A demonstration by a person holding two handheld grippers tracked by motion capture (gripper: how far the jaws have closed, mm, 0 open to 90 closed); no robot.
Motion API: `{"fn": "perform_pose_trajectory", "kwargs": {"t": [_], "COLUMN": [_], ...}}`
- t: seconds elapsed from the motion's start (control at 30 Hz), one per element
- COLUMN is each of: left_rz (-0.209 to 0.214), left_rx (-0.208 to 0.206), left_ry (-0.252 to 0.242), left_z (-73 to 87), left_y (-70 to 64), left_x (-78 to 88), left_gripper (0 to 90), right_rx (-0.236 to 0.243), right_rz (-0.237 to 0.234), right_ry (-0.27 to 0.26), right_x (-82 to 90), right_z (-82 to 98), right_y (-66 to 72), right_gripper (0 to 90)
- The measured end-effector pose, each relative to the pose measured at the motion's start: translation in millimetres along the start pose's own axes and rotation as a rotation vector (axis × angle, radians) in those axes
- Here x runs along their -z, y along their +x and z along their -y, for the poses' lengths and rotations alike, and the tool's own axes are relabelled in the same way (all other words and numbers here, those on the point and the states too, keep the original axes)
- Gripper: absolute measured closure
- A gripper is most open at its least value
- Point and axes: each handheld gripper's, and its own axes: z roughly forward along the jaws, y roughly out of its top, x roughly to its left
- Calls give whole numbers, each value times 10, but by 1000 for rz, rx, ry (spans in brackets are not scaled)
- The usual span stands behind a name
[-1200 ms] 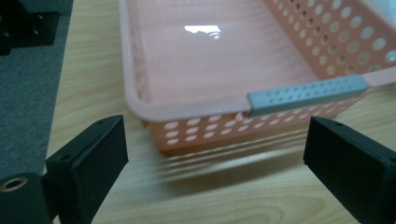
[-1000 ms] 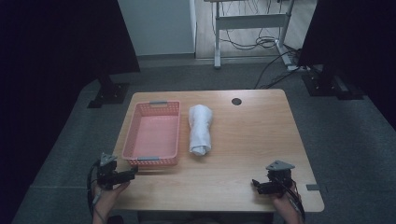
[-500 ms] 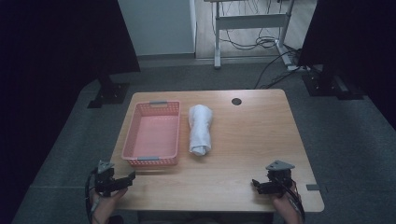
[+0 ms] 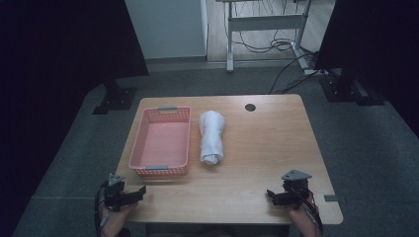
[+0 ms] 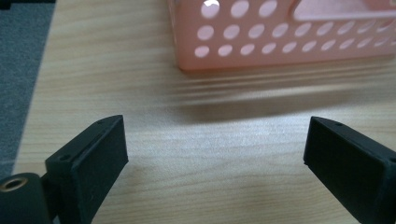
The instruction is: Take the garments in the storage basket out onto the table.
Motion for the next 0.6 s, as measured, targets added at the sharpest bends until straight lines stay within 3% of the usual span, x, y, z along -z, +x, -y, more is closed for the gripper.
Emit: {"fn": "perform_pose_trajectory", "kwargs": {"t": [0.33,0.6], "left_rz": [-1,-54], "left_rx": [-14,-78], "left_ry": [35,60], "left_z": [49,53], "left_y": [-52,-156], "left_x": [-86,-136], "left_gripper": [58,50], "right_rx": [1,1], "right_rz": [-1,-2], "right_ry": [0,1], "right_x": [0,1], "right_z": [0,0], "right_y": [1,2], "right_gripper": [0,0]}}
